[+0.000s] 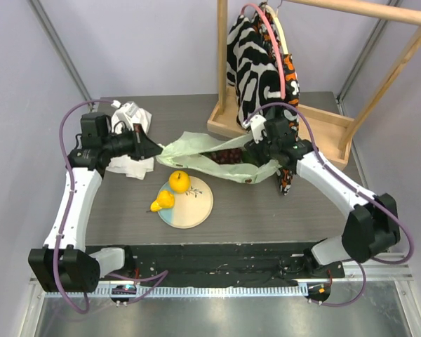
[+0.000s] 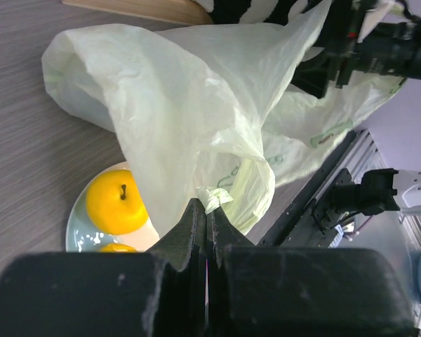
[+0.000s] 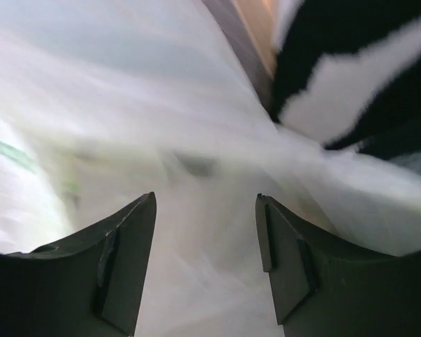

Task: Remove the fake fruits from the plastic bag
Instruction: Adjust the plastic bag at the center of the board.

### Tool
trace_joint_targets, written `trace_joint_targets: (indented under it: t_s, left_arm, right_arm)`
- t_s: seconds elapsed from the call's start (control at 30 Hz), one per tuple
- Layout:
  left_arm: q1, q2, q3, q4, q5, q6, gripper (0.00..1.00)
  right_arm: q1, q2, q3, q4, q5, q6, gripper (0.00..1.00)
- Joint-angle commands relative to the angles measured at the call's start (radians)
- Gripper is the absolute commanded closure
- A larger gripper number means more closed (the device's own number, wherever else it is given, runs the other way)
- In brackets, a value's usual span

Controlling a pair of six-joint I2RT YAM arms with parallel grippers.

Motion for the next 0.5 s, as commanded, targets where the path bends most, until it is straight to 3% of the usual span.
trace_joint_targets:
  t_s: [0.0,0.2,0.27,0.37,0.47]
  left_arm:
    - [-0.036,0.029,0.051,0.045,0.049,-0.026,1.0]
    - [-0.06,0.044,0.052,0.058,-0.004,-0.048,1.0]
    - [-0.062,0.046,0.046,0.099,-0.033,-0.08,1.0]
    - [-0.053,0.061,0.059,0.137,-0.106,-0.141,1.0]
    - [-0.041,0.084,0.075,0.16,-0.156,-0.198,1.0]
  right_arm:
    - [0.07,-0.025,0.1,-0.025,-0.252,0.002,0.37]
    - [0.164,0.122,0.226,-0.013,-0.369,-0.042,0.48]
    - [0.17,0.195,0.265,-0.022,-0.392,-0.044,0.61]
    - [0.17,0.246,0.358,-0.067,-0.449,-0.054,0.7]
    - [0.17,0.248,0.408,-0.104,-0.477,-0.053,0.68]
